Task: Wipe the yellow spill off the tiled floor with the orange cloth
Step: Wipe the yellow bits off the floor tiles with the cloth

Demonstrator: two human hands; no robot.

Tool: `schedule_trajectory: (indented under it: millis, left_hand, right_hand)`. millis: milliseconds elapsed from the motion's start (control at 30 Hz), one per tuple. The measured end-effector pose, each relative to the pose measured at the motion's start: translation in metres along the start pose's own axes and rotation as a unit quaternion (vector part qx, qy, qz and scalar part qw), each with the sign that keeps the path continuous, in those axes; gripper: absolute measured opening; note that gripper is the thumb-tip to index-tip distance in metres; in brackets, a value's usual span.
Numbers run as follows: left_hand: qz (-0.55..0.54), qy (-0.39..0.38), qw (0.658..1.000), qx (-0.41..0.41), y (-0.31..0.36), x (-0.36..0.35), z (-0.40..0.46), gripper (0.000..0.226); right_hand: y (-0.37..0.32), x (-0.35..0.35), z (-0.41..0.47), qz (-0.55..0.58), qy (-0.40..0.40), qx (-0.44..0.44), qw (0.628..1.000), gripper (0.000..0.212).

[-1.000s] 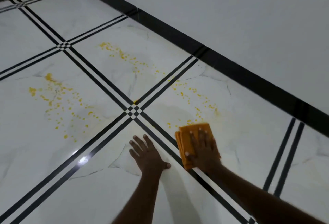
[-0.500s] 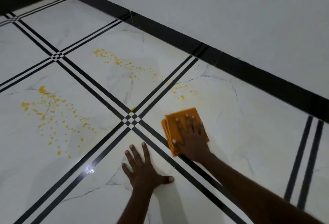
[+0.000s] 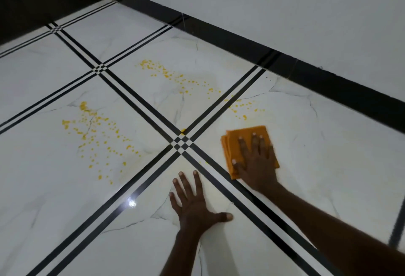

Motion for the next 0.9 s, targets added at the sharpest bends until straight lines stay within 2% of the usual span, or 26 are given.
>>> schedule_trajectory:
  millis: [67,133,200,267,333,367,433,533,600,633,700,767,833,900]
  left_hand:
    - [0.016,0.001,1.0,0.012,0.004,0.002,0.0,0.164]
    - [0.035,0.012,0.998,0.045,0.002,0.011,0.007,0.168]
    - [0.043,0.009,0.997,0.063,-0.007,0.02,0.022,0.17]
    - [0.032,-0.013,0.998,0.061,-0.018,0.024,0.036,0.173]
    - [0.007,-0.04,0.998,0.054,-0.022,0.026,0.042,0.177]
    - [-0.004,-0.048,0.997,0.052,-0.023,0.025,0.041,0.179]
    - [-0.011,-0.055,0.997,0.049,-0.023,0.024,0.04,0.18]
    - [-0.025,-0.046,0.998,0.043,-0.027,0.023,0.041,0.179]
    - [-0.028,-0.039,0.998,0.038,-0.027,0.02,0.04,0.178]
    - [-0.026,-0.032,0.998,0.037,-0.026,0.02,0.039,0.178]
    - [-0.031,-0.026,0.998,0.042,-0.026,0.02,0.037,0.177]
    - [-0.029,-0.024,0.998,0.043,-0.026,0.02,0.038,0.175]
    - [-0.026,-0.027,0.998,0.043,-0.028,0.018,0.041,0.175]
    - [-0.031,-0.034,0.998,0.042,-0.028,0.018,0.042,0.175]
  right_hand:
    - [0.001,0.006,0.011,-0.017,-0.032,0.09,0.995,0.076]
    - [0.027,0.013,0.058,-0.038,-0.018,0.103,0.994,0.08]
    - [0.056,0.03,0.104,-0.022,-0.018,0.0,1.0,0.079]
    - [0.067,0.038,0.132,0.01,0.014,-0.107,0.994,0.079]
    - [0.053,0.037,0.142,0.049,0.016,-0.171,0.984,0.081]
    - [0.041,0.033,0.143,0.065,0.009,-0.174,0.983,0.083]
    - [0.008,0.025,0.146,0.048,0.006,-0.103,0.993,0.084]
    - [-0.032,0.007,0.124,-0.013,-0.056,0.064,0.996,0.088]
    - [-0.023,0.005,0.097,-0.027,-0.09,0.142,0.985,0.087]
    - [-0.006,0.011,0.089,-0.025,-0.082,0.152,0.985,0.087]
    - [0.035,0.024,0.094,-0.034,-0.057,0.107,0.992,0.087]
    - [0.064,0.038,0.122,-0.031,-0.05,0.015,0.998,0.088]
    - [0.058,0.048,0.161,-0.004,-0.035,-0.051,0.998,0.087]
    - [0.027,0.041,0.191,0.037,-0.022,-0.082,0.996,0.083]
Point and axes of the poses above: each hand's wrist, its own z-axis towards the middle knuckle, its own x-axis out of the back of the hand, y = z × x, the point moved 3 cm from there along z, towards the middle knuckle, and after that the axes turned 6 degrees about z, right-handed, at the moved point
